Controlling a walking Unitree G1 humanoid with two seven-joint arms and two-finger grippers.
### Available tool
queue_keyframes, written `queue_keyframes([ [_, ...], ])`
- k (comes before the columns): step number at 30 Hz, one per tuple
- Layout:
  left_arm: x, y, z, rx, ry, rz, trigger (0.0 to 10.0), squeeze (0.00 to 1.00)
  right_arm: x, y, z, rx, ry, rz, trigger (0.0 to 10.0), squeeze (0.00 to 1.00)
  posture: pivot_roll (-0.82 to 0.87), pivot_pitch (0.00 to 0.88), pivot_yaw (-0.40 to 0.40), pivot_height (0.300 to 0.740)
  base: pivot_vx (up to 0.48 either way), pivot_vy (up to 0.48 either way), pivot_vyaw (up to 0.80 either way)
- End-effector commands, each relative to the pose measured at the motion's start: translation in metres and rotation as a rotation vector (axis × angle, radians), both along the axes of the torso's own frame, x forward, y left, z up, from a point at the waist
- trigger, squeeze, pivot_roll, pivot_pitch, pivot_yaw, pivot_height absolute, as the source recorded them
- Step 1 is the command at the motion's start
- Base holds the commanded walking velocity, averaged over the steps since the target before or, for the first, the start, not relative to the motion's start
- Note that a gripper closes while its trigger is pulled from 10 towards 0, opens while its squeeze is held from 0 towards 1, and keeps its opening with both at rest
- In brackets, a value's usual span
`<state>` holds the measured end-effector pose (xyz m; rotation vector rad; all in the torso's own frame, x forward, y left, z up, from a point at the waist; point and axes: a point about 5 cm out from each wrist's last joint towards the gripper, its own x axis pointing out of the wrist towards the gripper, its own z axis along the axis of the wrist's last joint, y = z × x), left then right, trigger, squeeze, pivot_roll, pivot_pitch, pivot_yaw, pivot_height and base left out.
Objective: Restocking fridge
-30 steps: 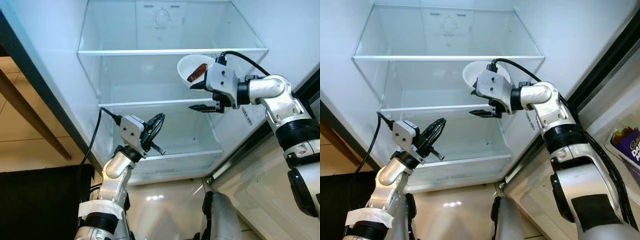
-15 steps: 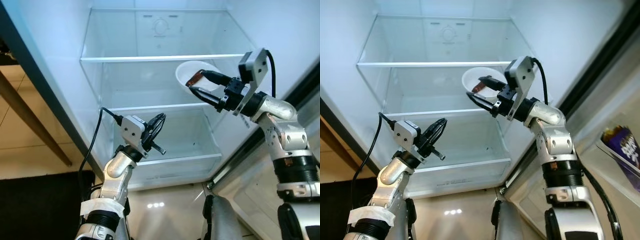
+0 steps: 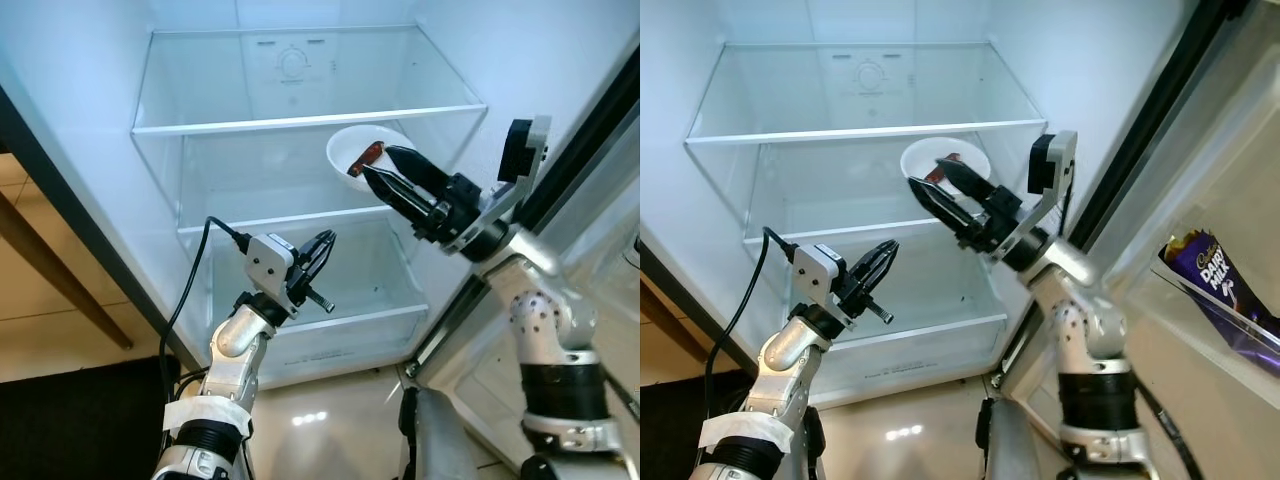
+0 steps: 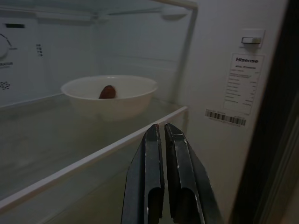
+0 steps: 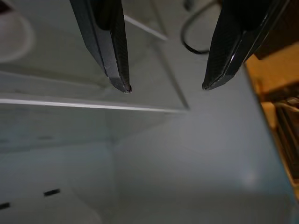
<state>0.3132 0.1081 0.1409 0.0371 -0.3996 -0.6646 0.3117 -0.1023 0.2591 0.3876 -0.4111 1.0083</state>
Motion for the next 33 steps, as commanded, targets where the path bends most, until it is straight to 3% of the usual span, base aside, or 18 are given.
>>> queue_keyframes([
  [1,-0.002,-0.006,-0.005,-0.009,0.013,-0.016,10.0,0.00,0.000,0.001,-0.006,0.036,0.034,-0.037,10.0,0.00,0.00,0.132,-0.052,0.475,0.000,0.000,0.00],
  [2,-0.001,-0.007,-0.006,-0.012,0.025,-0.015,10.0,0.00,0.003,0.008,-0.019,0.051,0.067,-0.088,10.0,0.00,0.00,0.132,-0.052,0.475,0.000,0.000,0.00],
  [7,0.000,-0.007,-0.010,-0.013,0.045,-0.006,10.0,0.00,0.009,0.010,-0.038,0.024,0.132,-0.187,10.0,0.00,0.00,0.124,-0.049,0.475,0.000,0.000,0.00],
  [10,0.001,-0.007,-0.016,-0.011,0.084,0.017,10.0,0.00,0.019,0.001,-0.070,-0.061,0.231,-0.350,10.0,0.00,0.00,0.117,-0.047,0.475,0.000,0.000,0.00],
  [11,0.001,-0.007,-0.016,-0.011,0.084,0.017,10.0,0.00,0.019,0.001,-0.070,-0.061,0.231,-0.350,10.0,0.00,0.00,0.117,-0.047,0.475,0.000,0.000,0.00],
  [15,0.002,-0.001,-0.031,-0.049,0.159,0.066,10.0,0.00,0.020,-0.017,-0.104,-0.171,0.326,-0.486,10.0,0.00,-0.01,0.111,-0.035,0.475,0.000,0.000,0.00],
  [21,-0.001,0.008,-0.051,-0.093,0.259,0.126,10.0,0.00,0.017,-0.020,-0.124,-0.274,0.353,-0.517,10.0,0.00,-0.01,0.102,-0.028,0.475,0.000,0.000,0.00],
  [26,-0.017,0.010,-0.088,-0.056,0.398,0.163,10.0,0.00,0.008,-0.020,-0.160,-0.379,0.430,-0.489,10.0,0.00,-0.01,0.092,-0.022,0.475,0.000,0.000,0.00],
  [28,-0.017,0.010,-0.088,-0.056,0.398,0.163,10.0,0.00,0.008,-0.020,-0.160,-0.379,0.430,-0.489,10.0,0.00,-0.01,0.092,-0.022,0.475,0.000,0.000,0.00],
  [31,-0.025,0.010,-0.103,-0.026,0.457,0.181,10.0,0.00,0.004,-0.021,-0.178,-0.440,0.471,-0.490,10.0,0.00,-0.01,0.086,-0.019,0.475,0.000,0.000,0.00],
  [33,-0.034,0.014,-0.120,0.013,0.521,0.213,10.0,0.00,-0.002,-0.022,-0.200,-0.582,0.500,-0.494,10.0,0.00,-0.01,0.081,-0.018,0.475,0.000,0.000,0.00],
])
